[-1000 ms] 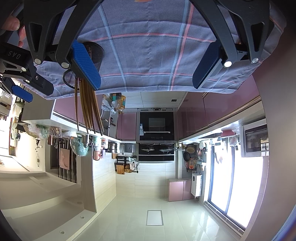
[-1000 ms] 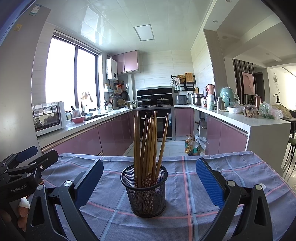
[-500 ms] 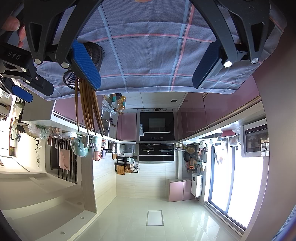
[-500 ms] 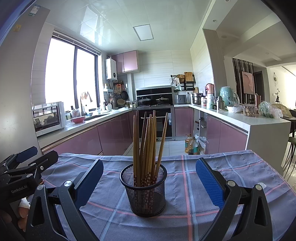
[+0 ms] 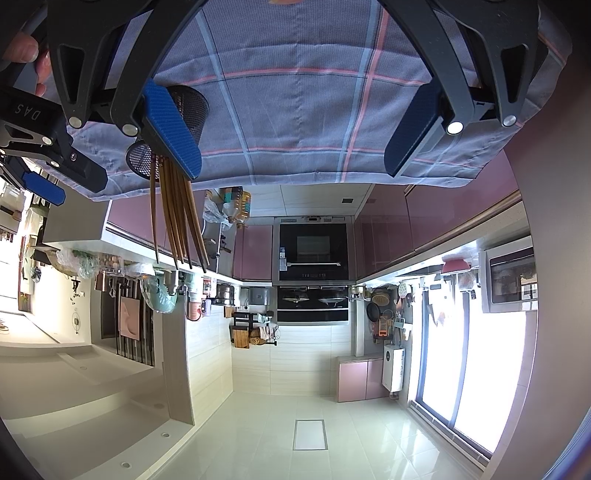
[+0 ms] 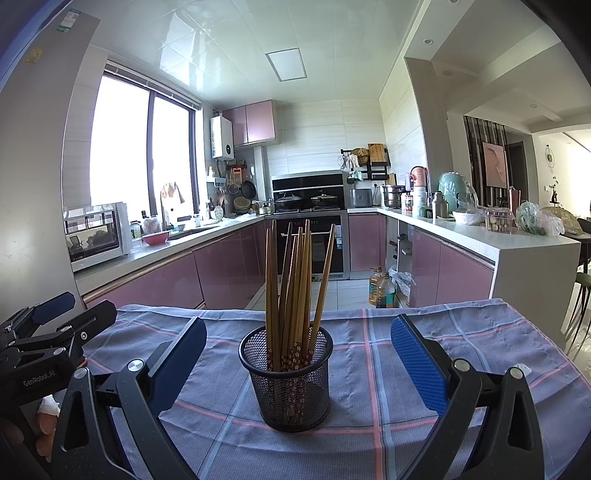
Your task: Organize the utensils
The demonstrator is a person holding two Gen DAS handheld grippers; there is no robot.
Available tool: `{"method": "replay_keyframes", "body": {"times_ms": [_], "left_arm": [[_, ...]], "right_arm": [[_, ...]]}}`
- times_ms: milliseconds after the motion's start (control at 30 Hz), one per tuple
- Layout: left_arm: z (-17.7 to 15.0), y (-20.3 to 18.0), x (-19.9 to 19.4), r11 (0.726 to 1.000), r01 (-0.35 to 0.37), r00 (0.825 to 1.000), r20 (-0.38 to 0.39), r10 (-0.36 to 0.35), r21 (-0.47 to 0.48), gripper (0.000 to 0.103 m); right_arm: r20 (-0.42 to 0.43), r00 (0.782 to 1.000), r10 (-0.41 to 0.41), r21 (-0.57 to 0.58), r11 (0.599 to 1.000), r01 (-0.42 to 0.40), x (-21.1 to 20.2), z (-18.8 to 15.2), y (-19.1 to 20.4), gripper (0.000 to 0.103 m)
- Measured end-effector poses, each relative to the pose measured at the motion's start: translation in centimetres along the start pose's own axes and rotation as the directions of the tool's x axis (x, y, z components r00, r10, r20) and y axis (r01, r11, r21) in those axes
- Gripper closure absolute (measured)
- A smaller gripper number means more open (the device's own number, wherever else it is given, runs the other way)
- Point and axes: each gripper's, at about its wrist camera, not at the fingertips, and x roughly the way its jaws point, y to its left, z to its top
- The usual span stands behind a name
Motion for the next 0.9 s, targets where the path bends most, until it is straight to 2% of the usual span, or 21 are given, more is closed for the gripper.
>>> {"method": "replay_keyframes", "body": {"times_ms": [567, 700, 833, 900], "left_arm": [[-0.2, 0.2, -0.1, 1.000, -0.007, 1.000, 0.004, 0.006, 0.025, 0.006], [-0.4, 0.6, -0.1, 1.000, -0.006, 1.000, -0.016, 0.006, 0.012, 0.006], [-0.9, 1.7, 0.3, 1.000, -0.007, 0.998, -0.065, 0.006, -0.004, 0.006], [-1.2, 2.3, 0.6, 1.000, -0.008, 0.996, -0.090, 0.007, -0.010, 0.006]], "right_arm": [[-0.003, 1.000, -0.002, 0.000, 1.000, 0.002, 0.2, -0.1, 0.0, 0.006], [-0.013, 1.000, -0.019, -0.003, 1.000, 0.019, 0.3, -0.3, -0.5, 0.006], [-0.080, 0.994, -0.073, 0.008, 0.997, 0.074, 1.1, -1.0, -3.0, 0.006], [-0.154, 0.979, -0.131, 0.004, 0.991, 0.133, 2.2, -1.8, -5.2, 0.006]]}}
